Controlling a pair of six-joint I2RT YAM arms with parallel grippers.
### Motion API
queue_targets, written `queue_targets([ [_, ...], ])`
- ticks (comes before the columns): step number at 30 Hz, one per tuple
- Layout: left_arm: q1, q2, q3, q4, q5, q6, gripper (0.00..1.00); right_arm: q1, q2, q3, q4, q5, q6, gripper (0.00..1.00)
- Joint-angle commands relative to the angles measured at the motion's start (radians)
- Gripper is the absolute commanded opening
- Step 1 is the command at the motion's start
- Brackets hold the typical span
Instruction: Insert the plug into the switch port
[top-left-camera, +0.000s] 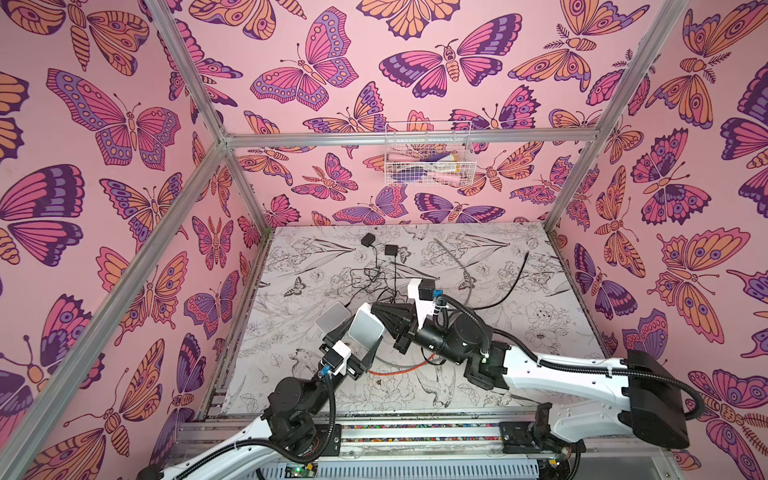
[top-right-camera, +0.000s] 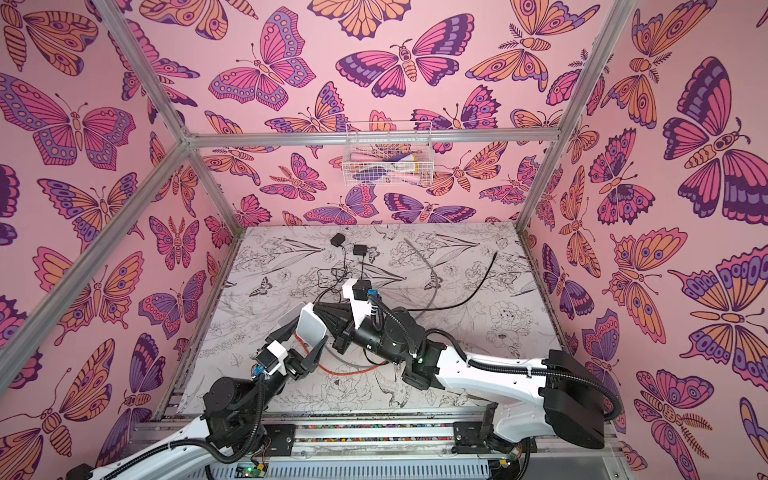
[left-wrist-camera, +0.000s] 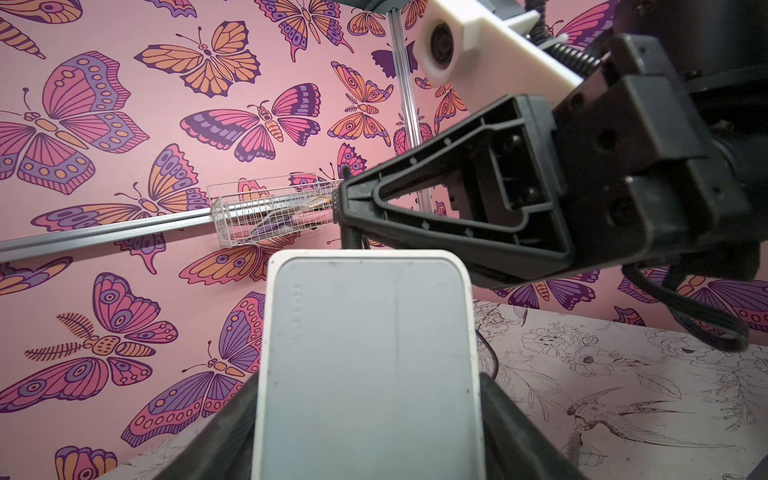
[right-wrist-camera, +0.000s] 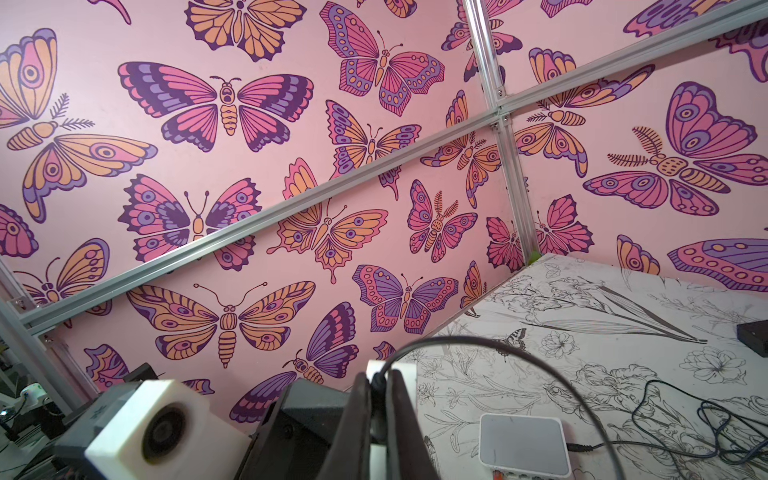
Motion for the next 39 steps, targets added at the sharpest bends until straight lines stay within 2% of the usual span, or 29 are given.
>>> queue_targets([
  [1, -0.025, -0.055, 0.151, 0.470, 0.262, 0.042, 0.00, 0.069, 0.201, -0.128, -0.656, -0.133, 0.043, 0.00],
  [11, -0.025, -0.063, 0.141, 0.468, 0.247, 0.048, 0.00, 0.072, 0.159, -0.118, -0.699, -0.112, 0.025, 0.00],
  [15, -0.026, -0.112, 0.100, 0.409, 0.197, 0.060, 0.00, 0.073, 0.112, -0.071, -0.772, -0.116, -0.027, 0.00],
  [17, -0.025, -0.149, 0.066, 0.347, 0.156, 0.071, 0.00, 0.073, 0.086, -0.027, -0.825, -0.114, -0.064, 0.05],
  [19, -0.025, -0.184, 0.022, 0.298, 0.115, 0.069, 0.00, 0.068, 0.061, 0.044, -0.899, -0.134, -0.112, 0.20],
  [21, -0.025, -0.213, -0.018, 0.269, 0.081, 0.061, 0.00, 0.068, 0.038, 0.131, -0.978, -0.153, -0.175, 0.38],
  [24, -0.025, -0.240, -0.055, 0.220, 0.044, 0.060, 0.00, 0.066, 0.001, 0.247, -1.080, -0.190, -0.252, 0.51],
  [31, -0.023, -0.241, -0.074, 0.174, 0.012, 0.075, 0.00, 0.067, -0.151, 0.266, -1.078, -0.240, -0.295, 0.67],
  [36, -0.023, -0.212, -0.083, 0.204, 0.013, 0.074, 0.00, 0.066, -0.253, 0.209, -1.080, -0.204, -0.294, 0.66],
  [39, -0.021, -0.185, -0.089, 0.241, 0.032, 0.074, 0.00, 0.066, -0.296, 0.175, -1.055, -0.237, -0.288, 0.63],
])
